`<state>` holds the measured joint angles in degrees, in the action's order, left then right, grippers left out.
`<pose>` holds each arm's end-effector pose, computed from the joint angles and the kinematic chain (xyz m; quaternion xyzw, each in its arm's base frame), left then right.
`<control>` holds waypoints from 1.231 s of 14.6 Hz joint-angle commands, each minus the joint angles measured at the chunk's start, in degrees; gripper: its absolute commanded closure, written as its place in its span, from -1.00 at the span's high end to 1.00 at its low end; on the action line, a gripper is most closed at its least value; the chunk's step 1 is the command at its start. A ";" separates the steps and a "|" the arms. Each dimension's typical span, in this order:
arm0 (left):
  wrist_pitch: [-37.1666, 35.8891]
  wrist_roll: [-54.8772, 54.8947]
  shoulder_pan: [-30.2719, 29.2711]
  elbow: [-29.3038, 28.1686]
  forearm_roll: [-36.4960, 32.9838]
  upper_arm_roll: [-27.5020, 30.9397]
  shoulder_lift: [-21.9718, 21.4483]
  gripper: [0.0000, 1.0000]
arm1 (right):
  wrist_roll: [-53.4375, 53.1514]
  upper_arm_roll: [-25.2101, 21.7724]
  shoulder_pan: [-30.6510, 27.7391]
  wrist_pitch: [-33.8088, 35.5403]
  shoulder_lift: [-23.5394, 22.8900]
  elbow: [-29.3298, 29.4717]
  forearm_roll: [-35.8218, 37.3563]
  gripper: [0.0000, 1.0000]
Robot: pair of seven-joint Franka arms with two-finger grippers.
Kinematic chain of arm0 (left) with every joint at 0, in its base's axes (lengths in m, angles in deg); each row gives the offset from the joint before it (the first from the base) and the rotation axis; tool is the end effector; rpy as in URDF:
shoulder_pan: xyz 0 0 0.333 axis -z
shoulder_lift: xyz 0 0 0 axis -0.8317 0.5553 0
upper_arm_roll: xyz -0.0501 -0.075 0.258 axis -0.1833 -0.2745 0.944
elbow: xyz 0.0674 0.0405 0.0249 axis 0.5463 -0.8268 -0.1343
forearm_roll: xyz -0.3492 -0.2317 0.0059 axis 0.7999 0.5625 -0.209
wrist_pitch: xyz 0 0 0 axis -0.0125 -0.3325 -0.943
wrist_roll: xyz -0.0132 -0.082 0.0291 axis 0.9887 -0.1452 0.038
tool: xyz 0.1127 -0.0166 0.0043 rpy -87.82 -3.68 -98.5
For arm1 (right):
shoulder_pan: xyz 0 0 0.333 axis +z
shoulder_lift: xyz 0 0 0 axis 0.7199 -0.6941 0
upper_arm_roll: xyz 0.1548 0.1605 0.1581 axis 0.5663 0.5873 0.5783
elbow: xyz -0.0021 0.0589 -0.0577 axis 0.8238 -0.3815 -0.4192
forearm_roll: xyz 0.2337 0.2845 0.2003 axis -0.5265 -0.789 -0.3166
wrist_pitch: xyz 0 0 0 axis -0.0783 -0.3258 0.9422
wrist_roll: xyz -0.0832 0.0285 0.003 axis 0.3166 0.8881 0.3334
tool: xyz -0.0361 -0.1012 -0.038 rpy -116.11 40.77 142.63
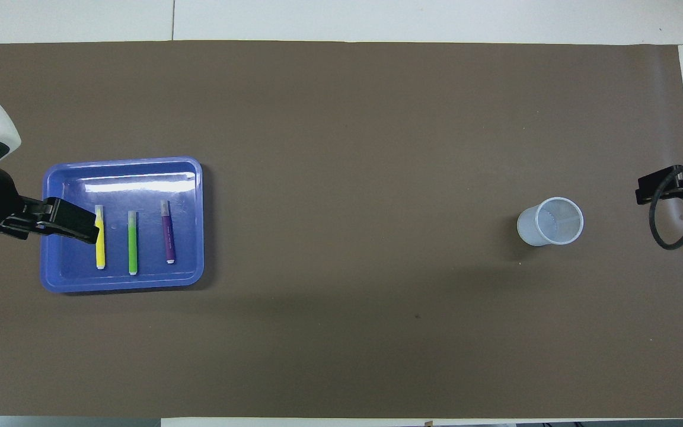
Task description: Transfer and insert pens with both arms
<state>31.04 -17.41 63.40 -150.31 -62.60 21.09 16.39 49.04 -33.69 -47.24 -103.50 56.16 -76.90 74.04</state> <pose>0.5303 -0.1044 0.5837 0.9920 -0.0768 -0.0971 0.0248 0.5686 -0.0468 0.5377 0.9988 -0.0057 -0.0405 0.0285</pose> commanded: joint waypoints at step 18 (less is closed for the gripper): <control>17.24 11.51 -8.88 -21.58 0.16 0.99 -5.74 1.00 | 1.32 0.31 -0.65 -0.04 0.79 -0.71 -0.72 1.00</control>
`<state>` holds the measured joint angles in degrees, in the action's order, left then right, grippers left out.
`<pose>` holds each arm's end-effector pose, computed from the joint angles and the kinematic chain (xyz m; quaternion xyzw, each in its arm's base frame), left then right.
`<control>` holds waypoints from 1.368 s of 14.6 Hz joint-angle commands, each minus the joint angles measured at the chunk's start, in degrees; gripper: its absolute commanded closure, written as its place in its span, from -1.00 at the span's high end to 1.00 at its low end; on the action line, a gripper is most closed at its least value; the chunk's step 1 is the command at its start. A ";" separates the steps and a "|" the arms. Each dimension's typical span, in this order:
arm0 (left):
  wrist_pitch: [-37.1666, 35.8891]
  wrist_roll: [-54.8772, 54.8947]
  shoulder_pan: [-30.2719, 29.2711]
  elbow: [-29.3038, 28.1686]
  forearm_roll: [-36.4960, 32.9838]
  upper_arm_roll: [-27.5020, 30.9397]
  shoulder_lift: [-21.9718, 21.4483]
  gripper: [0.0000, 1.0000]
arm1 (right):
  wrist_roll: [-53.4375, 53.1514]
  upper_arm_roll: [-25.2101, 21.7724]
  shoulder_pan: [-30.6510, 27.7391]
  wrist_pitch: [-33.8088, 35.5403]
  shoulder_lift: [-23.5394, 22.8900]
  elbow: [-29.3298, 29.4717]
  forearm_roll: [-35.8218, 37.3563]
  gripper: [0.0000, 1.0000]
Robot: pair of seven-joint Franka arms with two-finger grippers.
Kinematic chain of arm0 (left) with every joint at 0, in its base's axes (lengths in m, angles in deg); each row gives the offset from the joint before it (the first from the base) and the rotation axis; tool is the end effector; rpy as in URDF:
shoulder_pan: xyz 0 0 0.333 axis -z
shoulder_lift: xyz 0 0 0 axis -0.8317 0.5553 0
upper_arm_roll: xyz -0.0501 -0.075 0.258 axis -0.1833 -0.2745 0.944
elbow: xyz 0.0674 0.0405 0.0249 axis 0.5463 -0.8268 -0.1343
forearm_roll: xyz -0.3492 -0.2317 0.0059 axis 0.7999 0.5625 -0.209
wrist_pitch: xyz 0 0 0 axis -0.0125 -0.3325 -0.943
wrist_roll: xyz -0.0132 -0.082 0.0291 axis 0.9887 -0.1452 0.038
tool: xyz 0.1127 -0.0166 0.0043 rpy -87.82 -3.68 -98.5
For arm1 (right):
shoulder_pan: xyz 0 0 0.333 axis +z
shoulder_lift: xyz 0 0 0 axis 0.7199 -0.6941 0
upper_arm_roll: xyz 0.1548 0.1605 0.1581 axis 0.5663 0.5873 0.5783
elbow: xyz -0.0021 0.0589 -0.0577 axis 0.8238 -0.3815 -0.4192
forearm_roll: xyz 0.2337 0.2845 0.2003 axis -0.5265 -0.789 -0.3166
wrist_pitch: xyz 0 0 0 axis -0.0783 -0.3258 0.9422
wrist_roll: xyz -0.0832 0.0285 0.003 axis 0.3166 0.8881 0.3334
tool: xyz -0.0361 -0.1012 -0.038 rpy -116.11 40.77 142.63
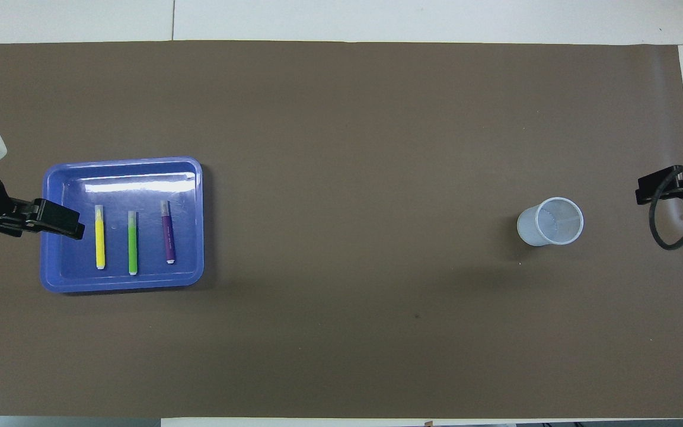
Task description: Transfer and insert pens with both arms
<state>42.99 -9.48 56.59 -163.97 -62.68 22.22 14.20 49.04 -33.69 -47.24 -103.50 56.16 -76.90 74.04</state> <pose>0.5423 -0.0288 0.5038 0.9929 -0.0694 -0.0886 0.0373 0.5686 -0.0468 0.5377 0.9988 -0.0057 -0.0405 0.0285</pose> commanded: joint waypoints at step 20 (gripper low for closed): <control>43.37 12.65 -8.49 -25.70 -0.03 -0.04 12.01 0.91 | 1.23 0.40 -0.21 -0.13 0.79 -0.62 -0.72 1.00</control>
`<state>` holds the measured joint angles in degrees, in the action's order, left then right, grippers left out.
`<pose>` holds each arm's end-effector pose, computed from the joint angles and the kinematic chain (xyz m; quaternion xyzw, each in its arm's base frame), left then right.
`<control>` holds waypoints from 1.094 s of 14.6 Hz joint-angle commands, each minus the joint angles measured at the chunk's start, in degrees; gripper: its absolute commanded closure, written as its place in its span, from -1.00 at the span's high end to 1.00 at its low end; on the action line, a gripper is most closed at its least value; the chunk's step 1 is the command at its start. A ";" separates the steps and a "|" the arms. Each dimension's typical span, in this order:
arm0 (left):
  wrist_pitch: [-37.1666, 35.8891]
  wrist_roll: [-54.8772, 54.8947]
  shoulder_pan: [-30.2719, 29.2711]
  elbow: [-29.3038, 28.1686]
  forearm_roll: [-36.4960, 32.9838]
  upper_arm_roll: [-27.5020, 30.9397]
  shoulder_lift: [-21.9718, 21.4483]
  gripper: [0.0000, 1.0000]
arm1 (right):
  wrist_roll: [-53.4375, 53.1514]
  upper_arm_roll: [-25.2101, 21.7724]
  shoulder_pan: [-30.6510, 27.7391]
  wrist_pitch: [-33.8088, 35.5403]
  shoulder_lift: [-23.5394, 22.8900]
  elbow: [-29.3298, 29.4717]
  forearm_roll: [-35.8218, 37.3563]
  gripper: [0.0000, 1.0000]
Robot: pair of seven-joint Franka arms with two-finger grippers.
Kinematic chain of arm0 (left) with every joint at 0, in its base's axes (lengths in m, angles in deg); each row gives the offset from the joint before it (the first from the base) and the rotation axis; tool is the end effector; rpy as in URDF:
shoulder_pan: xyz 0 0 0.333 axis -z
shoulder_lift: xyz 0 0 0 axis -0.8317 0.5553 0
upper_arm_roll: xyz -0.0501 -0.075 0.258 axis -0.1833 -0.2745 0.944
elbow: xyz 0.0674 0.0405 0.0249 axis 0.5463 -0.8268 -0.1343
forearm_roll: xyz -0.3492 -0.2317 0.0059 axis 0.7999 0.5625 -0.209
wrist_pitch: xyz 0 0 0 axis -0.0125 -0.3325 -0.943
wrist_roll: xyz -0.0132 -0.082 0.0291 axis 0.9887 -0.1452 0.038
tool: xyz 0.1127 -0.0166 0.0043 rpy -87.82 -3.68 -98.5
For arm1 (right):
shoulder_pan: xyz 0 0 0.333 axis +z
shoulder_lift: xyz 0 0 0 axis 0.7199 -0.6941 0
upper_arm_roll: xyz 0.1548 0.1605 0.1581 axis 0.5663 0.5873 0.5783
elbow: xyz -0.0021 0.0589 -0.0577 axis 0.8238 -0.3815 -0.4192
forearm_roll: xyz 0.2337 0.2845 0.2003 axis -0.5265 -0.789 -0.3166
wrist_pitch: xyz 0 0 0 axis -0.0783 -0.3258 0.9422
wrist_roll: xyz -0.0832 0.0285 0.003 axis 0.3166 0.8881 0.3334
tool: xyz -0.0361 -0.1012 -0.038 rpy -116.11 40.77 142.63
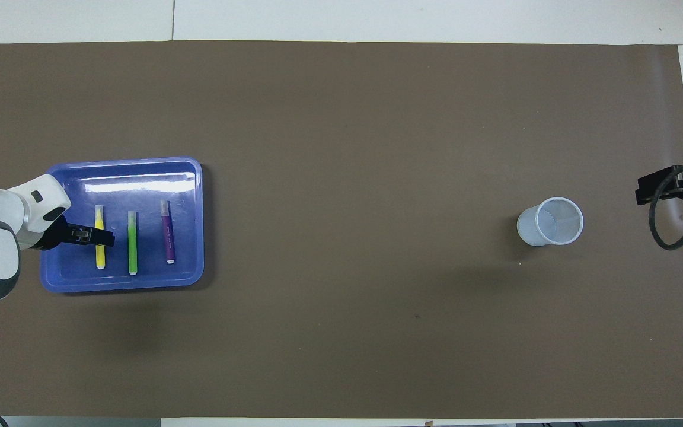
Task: Transfer and insert pens with both arms
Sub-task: 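Lower the left gripper onto the yellow pen and grasp it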
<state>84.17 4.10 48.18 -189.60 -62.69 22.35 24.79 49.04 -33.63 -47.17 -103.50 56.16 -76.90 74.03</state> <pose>0.5313 0.0573 0.2433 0.9943 -0.0920 -0.0392 0.0376 0.5687 -0.0455 0.5377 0.9988 -0.0046 -0.0405 0.0284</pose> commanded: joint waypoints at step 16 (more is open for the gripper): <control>2.45 -4.36 0.27 0.38 -4.15 -0.26 2.74 -1.00 | 1.41 1.13 -0.10 -0.74 0.79 -0.62 -1.25 1.00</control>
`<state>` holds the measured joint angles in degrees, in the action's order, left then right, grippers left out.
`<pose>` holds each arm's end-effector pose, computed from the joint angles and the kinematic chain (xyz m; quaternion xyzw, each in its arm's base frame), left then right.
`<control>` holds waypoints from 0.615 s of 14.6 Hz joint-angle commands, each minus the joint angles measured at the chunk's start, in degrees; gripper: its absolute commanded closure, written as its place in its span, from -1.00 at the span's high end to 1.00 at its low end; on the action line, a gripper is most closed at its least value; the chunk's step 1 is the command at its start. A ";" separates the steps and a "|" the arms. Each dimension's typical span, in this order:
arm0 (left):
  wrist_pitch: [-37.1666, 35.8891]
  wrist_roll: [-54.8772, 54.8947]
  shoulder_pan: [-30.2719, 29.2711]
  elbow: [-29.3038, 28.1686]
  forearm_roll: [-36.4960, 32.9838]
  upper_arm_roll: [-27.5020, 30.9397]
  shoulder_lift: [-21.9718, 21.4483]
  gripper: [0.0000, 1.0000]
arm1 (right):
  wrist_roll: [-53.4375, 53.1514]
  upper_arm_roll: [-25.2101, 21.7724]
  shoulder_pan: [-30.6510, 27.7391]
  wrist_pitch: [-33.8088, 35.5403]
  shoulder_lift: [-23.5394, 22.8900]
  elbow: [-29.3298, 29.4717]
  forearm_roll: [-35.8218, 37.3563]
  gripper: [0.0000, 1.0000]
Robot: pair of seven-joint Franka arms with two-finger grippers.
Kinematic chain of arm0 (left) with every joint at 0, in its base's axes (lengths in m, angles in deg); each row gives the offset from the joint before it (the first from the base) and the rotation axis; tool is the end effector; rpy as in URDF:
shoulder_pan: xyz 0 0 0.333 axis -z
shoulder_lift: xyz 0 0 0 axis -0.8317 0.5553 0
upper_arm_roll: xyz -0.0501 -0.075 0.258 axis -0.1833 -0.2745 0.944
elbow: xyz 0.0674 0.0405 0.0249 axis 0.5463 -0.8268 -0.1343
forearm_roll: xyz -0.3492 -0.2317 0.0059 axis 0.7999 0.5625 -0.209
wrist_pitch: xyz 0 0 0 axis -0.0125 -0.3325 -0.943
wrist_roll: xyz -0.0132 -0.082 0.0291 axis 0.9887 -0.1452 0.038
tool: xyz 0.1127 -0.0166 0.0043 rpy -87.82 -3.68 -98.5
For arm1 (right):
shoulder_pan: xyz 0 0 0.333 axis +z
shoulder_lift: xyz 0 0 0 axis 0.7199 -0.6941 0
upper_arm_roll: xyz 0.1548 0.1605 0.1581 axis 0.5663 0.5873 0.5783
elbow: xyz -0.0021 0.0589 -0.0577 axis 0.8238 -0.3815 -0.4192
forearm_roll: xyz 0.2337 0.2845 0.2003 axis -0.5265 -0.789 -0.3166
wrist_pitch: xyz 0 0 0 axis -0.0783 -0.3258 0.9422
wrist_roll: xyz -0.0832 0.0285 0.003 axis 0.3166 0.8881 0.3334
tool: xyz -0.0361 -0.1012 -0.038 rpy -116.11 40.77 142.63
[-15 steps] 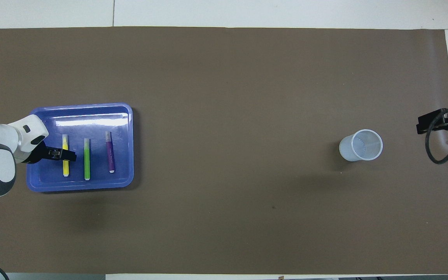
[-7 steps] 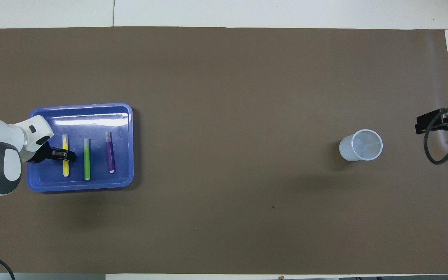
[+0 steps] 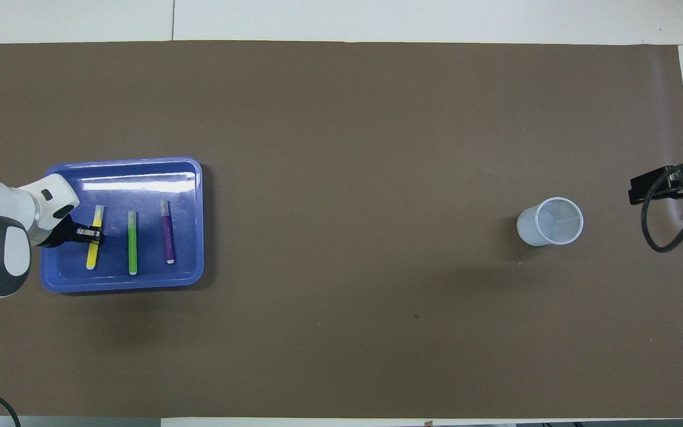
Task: Transfer and insert pens with both arms
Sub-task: 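Lower the left gripper onto the yellow pen and grasp it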
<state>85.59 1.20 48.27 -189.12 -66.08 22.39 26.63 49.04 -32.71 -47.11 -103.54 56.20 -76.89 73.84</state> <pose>0.5340 0.0590 0.2315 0.9951 -0.0870 -0.0440 0.0154 0.5694 -0.0353 0.5382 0.9988 0.0039 -0.0394 0.0274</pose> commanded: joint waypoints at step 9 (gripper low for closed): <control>-19.24 -7.68 3.42 15.70 -0.76 -0.57 1.78 -1.00 | 1.40 0.38 -0.34 -1.57 0.84 -0.71 -6.14 1.00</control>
<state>72.22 -2.37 49.33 -178.91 -66.07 21.69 26.99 49.04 -32.38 -47.13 -103.70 56.21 -76.89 69.30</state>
